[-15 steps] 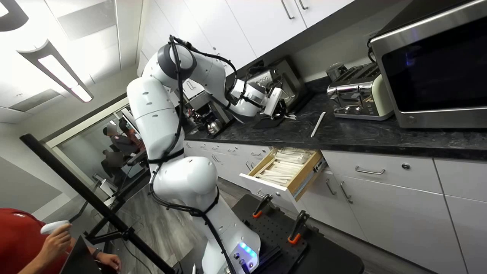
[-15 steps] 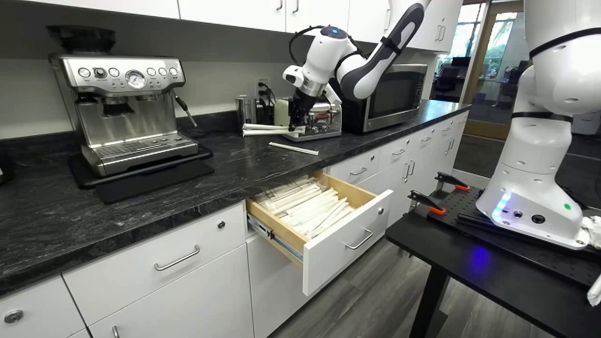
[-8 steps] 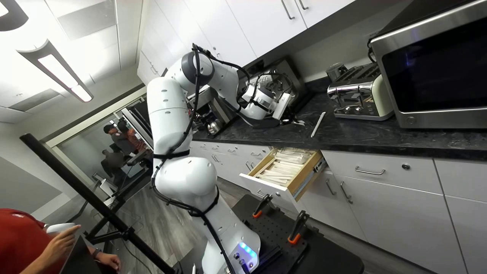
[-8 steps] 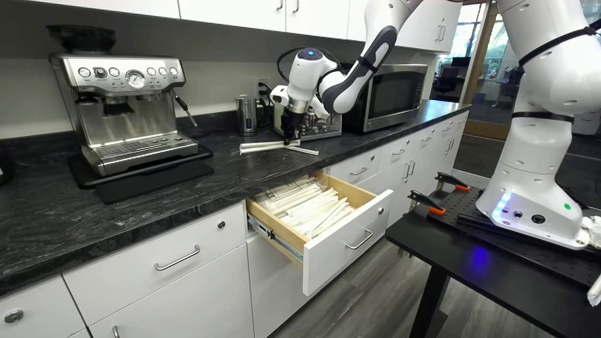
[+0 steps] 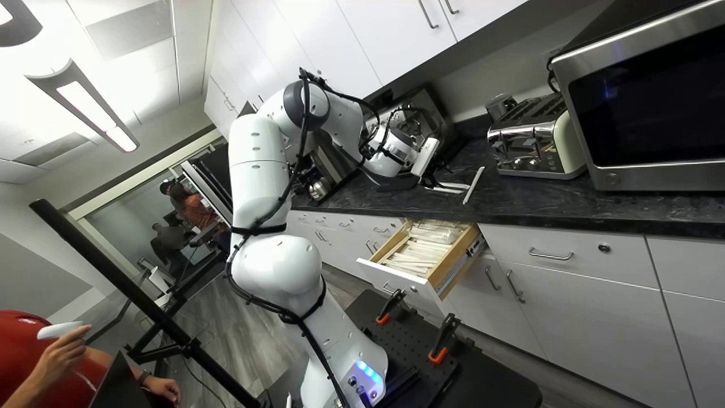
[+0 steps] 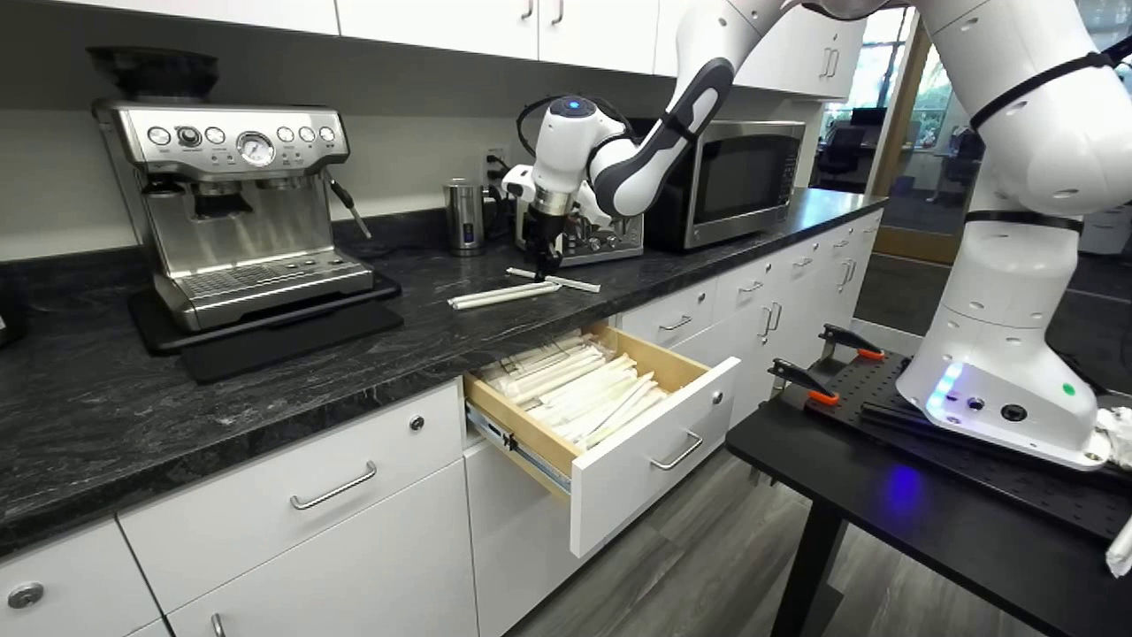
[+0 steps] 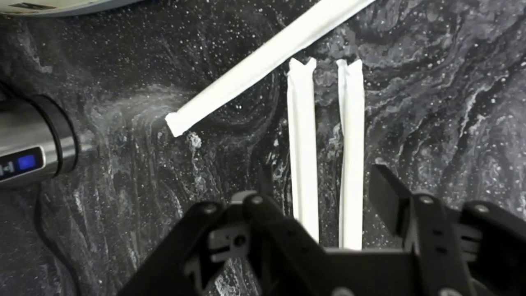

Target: Pick up some objects from the open drawer and put them on the table

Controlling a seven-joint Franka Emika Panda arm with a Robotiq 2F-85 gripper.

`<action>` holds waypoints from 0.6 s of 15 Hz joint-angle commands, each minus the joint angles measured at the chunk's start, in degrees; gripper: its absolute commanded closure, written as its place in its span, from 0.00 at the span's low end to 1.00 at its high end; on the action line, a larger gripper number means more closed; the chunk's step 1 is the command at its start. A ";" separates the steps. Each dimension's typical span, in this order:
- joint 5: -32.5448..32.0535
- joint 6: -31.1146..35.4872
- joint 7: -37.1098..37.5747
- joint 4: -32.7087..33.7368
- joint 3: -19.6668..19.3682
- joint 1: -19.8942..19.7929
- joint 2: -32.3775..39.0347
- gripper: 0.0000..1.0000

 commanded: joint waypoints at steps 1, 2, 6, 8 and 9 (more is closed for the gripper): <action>0.13 -1.12 -0.26 -1.71 1.09 -0.90 -3.26 0.05; 0.81 -1.86 -0.63 -2.76 2.19 -0.53 -4.84 0.00; 0.61 -0.18 -0.76 -6.16 4.09 -0.92 -9.09 0.00; -0.28 -0.12 0.59 -7.12 4.15 -0.31 -10.79 0.00; -0.94 -0.01 1.39 -7.42 3.91 0.04 -11.50 0.00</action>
